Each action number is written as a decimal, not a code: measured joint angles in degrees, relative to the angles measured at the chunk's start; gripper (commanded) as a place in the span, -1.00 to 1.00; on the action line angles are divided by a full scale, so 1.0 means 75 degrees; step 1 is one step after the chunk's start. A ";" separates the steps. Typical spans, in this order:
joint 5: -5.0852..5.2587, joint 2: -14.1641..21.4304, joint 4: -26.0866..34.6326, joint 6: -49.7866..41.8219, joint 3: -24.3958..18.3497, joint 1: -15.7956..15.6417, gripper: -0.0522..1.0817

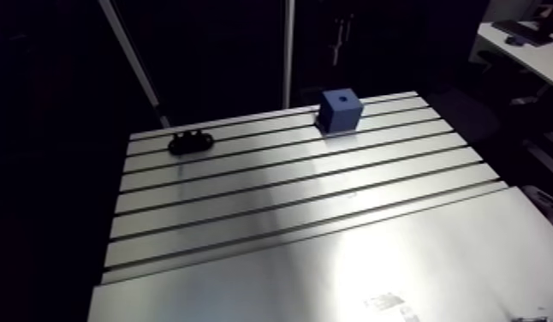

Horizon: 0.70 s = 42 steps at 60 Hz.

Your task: Pick up the M10 bolt and insert it into the hex recess until seated.

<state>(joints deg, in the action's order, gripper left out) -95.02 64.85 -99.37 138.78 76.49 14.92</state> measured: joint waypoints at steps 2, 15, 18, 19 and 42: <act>0.0012 -0.0042 -0.0032 0.0002 -0.0029 0.0034 0.89; 0.0132 -0.0291 -0.0142 0.0056 -0.0185 0.0262 0.89; 0.0172 -0.0334 -0.0151 0.0081 -0.0214 0.0311 0.89; 0.0186 -0.0345 -0.0153 0.0092 -0.0222 0.0326 0.89; 0.0343 -0.0608 -0.0194 0.0556 -0.0308 0.0684 0.89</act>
<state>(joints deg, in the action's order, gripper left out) -92.44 60.29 -100.82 142.95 74.18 20.05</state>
